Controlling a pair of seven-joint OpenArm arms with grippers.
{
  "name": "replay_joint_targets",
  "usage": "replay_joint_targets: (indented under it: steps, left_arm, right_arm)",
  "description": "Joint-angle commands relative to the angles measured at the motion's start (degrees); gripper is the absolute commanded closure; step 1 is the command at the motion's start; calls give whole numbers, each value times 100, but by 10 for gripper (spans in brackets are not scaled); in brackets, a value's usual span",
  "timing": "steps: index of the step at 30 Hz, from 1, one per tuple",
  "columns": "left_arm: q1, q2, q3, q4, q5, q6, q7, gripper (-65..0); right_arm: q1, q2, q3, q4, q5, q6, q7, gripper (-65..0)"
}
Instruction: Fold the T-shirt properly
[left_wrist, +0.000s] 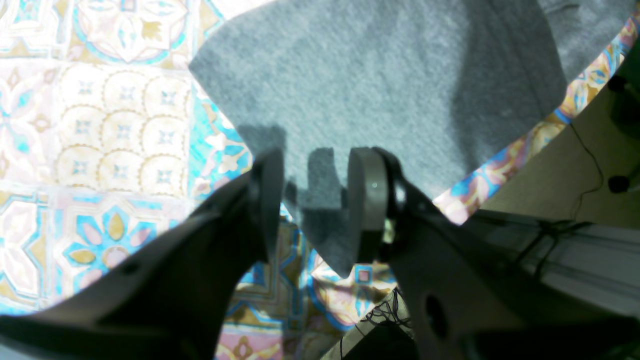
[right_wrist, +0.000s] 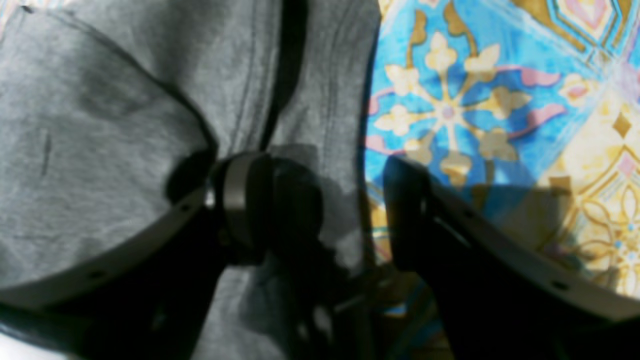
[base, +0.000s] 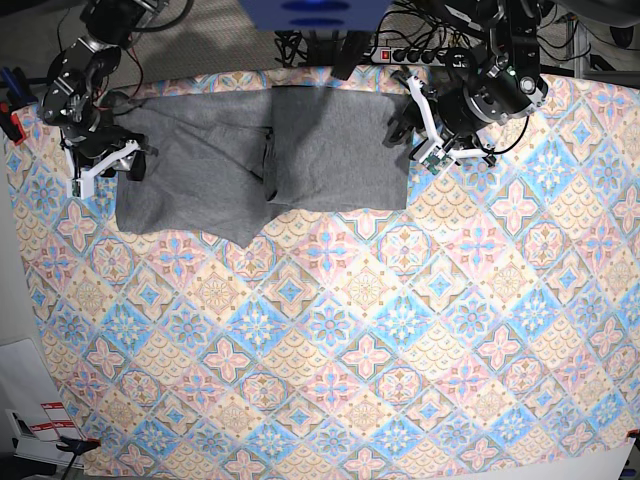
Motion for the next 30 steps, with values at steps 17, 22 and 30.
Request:
replay_joint_targets:
  steps: [17,22,30]
  left_arm:
    - [-80,-7,-512,76,-73,-12,-113,-207]
    - [-282,-16,-548,-566,-64,-12,-113,-207]
    - [-537,28,-108,-1489,384,-12,-157,-201]
  right_arm:
    - [-65,-53,-953,152,-94,73,-554,-66]
    - [-417,-62,-953,1269,-94,73,-545,-39]
    - [-426,-18,-549,2227,-103,73,-888,-39]
